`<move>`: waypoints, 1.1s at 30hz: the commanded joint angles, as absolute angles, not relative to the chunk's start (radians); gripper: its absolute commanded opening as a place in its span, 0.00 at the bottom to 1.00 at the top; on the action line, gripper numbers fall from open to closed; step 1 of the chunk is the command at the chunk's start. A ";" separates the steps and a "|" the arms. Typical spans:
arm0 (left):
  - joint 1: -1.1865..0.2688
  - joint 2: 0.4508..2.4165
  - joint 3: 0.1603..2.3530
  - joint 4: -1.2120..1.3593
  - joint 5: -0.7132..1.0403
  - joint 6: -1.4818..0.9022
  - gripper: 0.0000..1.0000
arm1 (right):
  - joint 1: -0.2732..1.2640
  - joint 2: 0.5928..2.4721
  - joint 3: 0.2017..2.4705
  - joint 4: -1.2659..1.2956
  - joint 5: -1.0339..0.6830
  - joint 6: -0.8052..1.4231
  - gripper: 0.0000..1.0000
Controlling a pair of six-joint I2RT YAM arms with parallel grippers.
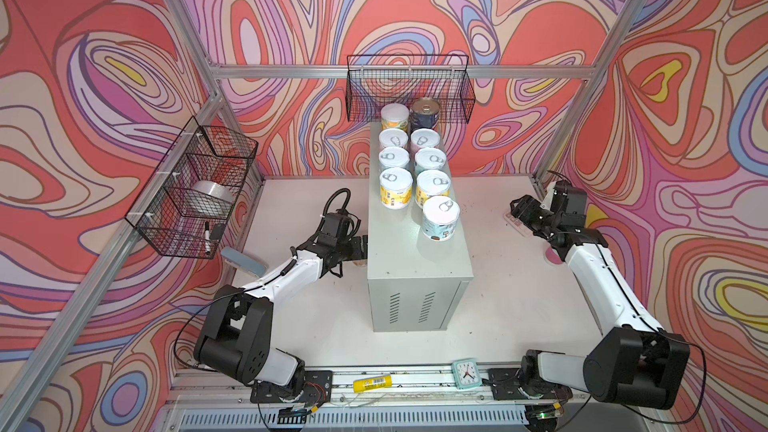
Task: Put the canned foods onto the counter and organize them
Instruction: 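Withdraw the right gripper beside the cabinet while the left gripper lowers to the orange-labelled can, then close the left gripper on the orange-labelled can and lift it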
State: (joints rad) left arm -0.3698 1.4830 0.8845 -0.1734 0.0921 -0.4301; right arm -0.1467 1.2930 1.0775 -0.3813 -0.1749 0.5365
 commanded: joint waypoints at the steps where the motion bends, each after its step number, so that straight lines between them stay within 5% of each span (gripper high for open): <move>1: -0.397 1.521 0.887 -0.137 0.103 -0.434 1.00 | -0.146 1.310 1.063 -0.347 -0.209 0.555 0.74; 15: -0.434 1.669 0.934 -0.180 -0.112 -0.466 0.94 | -0.146 1.311 1.043 -0.341 -0.230 0.555 0.74; 33: -0.431 1.750 0.976 -0.083 -0.149 -0.483 0.84 | -0.145 1.328 1.028 -0.322 -0.255 0.555 0.73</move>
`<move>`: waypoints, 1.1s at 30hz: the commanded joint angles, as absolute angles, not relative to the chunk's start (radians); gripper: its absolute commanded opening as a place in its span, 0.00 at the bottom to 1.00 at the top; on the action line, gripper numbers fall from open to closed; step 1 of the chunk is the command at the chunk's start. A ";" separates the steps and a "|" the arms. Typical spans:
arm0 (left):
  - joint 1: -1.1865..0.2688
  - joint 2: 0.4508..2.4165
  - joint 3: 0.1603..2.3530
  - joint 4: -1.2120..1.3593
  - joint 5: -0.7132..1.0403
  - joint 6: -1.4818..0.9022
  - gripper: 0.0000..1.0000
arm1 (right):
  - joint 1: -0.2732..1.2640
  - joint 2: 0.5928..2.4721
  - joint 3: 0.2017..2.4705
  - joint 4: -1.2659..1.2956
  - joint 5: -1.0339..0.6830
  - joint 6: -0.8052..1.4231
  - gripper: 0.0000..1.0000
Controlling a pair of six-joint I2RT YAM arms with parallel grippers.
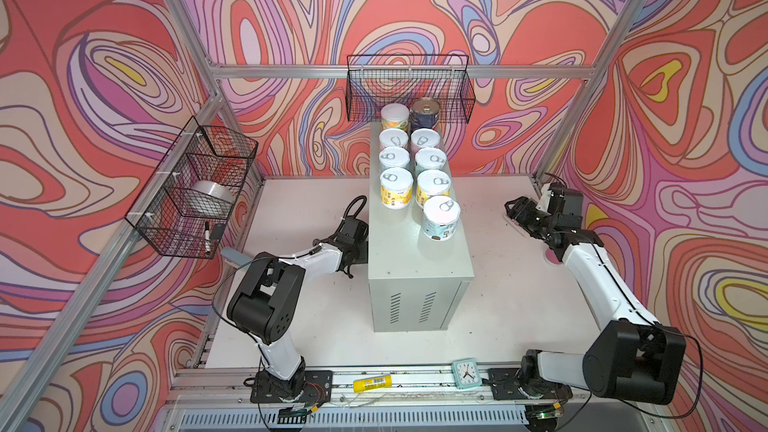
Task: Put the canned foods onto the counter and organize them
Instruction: 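Close the left gripper on the orange-labelled can and lift it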
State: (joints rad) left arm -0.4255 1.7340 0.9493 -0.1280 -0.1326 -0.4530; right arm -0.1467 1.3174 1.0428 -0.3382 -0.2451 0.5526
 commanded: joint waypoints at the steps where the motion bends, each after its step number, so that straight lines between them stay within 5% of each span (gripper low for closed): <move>1: -0.430 1.755 0.979 -0.078 -0.149 -0.484 0.83 | -0.146 1.331 1.027 -0.322 -0.256 0.555 0.73; 14: -0.427 1.819 1.031 -0.098 -0.163 -0.475 0.84 | -0.145 1.333 1.016 -0.311 -0.274 0.551 0.73; 24: -0.415 1.839 1.070 -0.166 -0.173 -0.458 0.37 | -0.145 1.336 1.002 -0.298 -0.304 0.562 0.71; 27: -0.408 1.827 1.084 -0.204 -0.190 -0.441 0.00 | -0.145 1.342 1.010 -0.300 -0.311 0.562 0.71; 33: -0.408 1.734 1.077 -0.271 -0.242 -0.426 0.00 | -0.146 1.343 1.012 -0.305 -0.310 0.562 0.71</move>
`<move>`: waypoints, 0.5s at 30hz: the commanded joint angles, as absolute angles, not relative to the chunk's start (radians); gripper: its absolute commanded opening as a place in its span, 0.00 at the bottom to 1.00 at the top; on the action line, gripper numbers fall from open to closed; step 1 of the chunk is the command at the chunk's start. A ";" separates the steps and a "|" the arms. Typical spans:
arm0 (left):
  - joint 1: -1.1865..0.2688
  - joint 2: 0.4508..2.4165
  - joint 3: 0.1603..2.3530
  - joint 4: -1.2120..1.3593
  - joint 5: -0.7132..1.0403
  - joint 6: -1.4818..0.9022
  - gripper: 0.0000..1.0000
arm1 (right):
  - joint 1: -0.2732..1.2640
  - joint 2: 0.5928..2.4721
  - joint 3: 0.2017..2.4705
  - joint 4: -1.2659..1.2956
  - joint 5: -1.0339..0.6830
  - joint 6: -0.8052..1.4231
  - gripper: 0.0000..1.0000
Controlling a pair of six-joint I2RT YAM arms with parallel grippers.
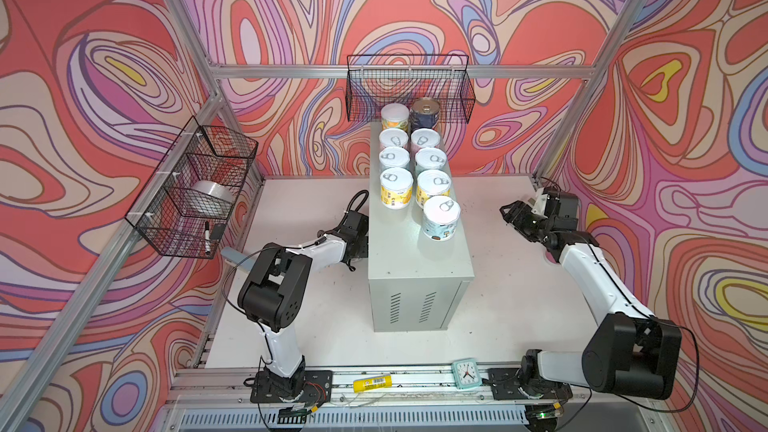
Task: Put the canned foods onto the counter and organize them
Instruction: 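Close the left gripper on the orange-labelled can and lift it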
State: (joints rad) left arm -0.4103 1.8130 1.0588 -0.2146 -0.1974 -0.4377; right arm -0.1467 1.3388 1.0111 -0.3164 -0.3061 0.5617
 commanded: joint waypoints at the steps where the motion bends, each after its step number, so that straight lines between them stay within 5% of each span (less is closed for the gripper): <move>1: -0.407 1.714 1.073 -0.294 -0.242 -0.427 0.00 | -0.146 1.338 1.008 -0.307 -0.306 0.562 0.71; 15: -0.409 1.216 1.037 -0.564 -0.199 -0.425 0.00 | -0.146 1.272 0.947 -0.297 -0.305 0.552 0.71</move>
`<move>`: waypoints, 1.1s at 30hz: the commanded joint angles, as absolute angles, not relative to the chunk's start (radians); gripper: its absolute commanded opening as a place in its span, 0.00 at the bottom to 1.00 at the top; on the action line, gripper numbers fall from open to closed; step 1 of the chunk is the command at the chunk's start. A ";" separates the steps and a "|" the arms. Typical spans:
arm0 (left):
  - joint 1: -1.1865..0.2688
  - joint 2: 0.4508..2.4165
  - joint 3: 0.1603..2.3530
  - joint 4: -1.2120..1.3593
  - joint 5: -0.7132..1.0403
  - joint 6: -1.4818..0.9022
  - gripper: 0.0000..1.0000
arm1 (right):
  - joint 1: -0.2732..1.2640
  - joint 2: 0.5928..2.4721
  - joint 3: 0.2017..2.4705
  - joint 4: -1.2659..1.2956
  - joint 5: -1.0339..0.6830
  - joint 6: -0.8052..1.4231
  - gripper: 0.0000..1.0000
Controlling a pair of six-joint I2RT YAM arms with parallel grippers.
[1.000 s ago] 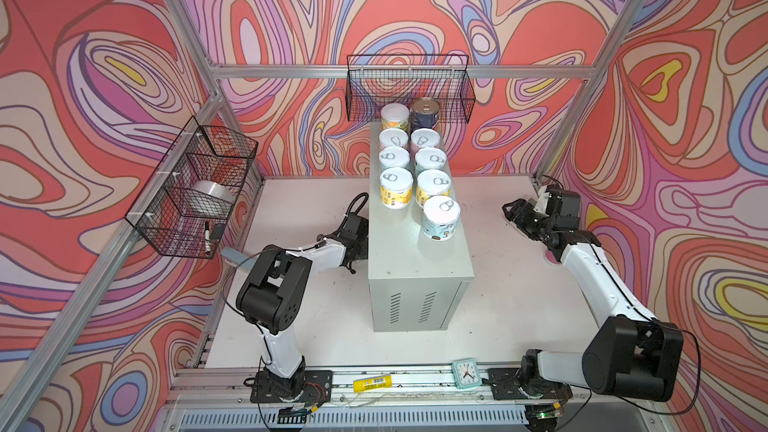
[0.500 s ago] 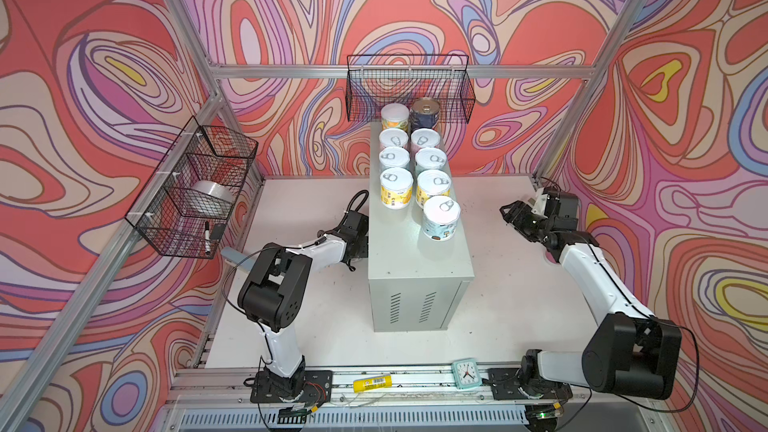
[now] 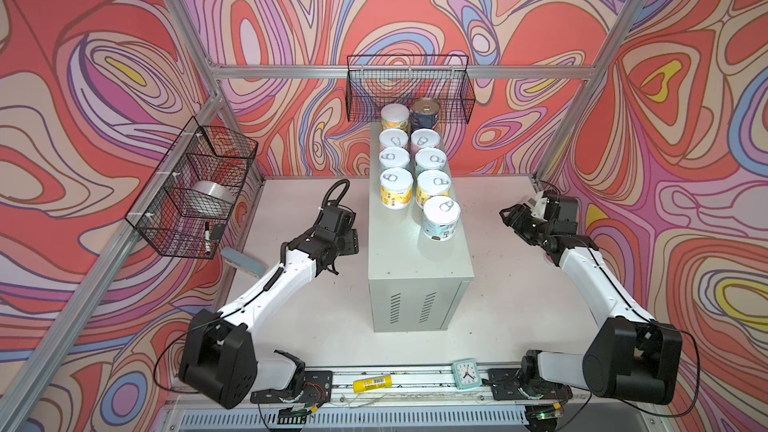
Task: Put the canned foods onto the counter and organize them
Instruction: 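Close the left gripper on the orange-labelled can and lift it, then carry the orange-labelled can up over the cabinet top with the left gripper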
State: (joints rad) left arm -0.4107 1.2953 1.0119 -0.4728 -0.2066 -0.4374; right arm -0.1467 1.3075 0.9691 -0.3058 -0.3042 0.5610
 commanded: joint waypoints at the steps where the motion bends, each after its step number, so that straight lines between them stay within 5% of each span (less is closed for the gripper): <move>1: -0.413 1.188 1.050 -0.589 -0.198 -0.419 0.00 | -0.144 1.269 0.941 -0.294 -0.308 0.550 0.71; 12: -0.460 1.036 1.269 -0.920 -0.283 -0.363 0.00 | -0.146 1.255 0.955 -0.325 -0.329 0.517 0.73; 33: -0.599 1.140 1.872 -1.214 -0.192 -0.209 0.00 | -0.145 1.268 0.986 -0.341 -0.363 0.486 0.73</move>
